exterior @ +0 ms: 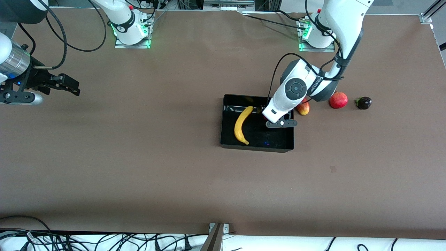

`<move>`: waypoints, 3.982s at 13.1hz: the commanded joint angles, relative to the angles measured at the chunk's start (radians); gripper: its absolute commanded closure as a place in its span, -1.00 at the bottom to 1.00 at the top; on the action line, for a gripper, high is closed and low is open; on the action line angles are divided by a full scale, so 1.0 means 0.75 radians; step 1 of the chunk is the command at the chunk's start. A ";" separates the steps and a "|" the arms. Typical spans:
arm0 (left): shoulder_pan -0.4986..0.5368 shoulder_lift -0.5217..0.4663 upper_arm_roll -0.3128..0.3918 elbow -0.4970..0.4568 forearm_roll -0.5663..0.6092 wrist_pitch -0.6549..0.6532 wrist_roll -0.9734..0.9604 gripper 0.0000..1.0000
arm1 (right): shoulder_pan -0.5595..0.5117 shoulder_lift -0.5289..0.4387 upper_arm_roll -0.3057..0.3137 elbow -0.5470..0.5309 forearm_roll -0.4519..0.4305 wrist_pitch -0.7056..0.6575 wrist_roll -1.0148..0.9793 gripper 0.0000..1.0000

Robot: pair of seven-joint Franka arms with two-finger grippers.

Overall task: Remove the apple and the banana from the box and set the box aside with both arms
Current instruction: 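Lower the left gripper and grasp the red apple in the tray, then lift the apple out of the tray and carry it beside the mango, then lower the apple onto the table and open the left gripper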

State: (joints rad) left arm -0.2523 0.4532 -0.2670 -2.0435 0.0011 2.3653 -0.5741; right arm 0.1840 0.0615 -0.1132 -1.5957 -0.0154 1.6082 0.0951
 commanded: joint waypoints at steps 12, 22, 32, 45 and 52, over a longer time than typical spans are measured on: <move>0.015 -0.029 0.000 0.167 0.013 -0.250 -0.055 0.50 | -0.014 0.004 0.012 0.011 -0.014 0.001 -0.002 -1.00; 0.628 -0.115 0.006 0.437 0.158 -0.992 0.967 0.49 | -0.016 0.004 0.012 0.015 -0.016 0.016 -0.002 -1.00; 0.743 -0.173 -0.010 -0.215 0.068 -0.207 0.980 0.42 | -0.006 0.002 0.012 0.015 -0.016 0.005 -0.002 -1.00; 0.725 -0.119 -0.082 0.069 0.007 -0.518 0.960 -1.00 | -0.006 0.002 0.012 0.017 -0.016 0.013 0.000 -1.00; 0.362 -0.097 -0.114 0.481 -0.010 -0.839 0.730 -1.00 | -0.006 0.004 0.012 0.015 -0.014 0.013 -0.002 -1.00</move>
State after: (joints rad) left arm 0.1464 0.3613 -0.3544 -1.7414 0.0007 1.7465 0.0900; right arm 0.1841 0.0615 -0.1105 -1.5956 -0.0156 1.6201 0.0951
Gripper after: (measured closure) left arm 0.000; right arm 0.000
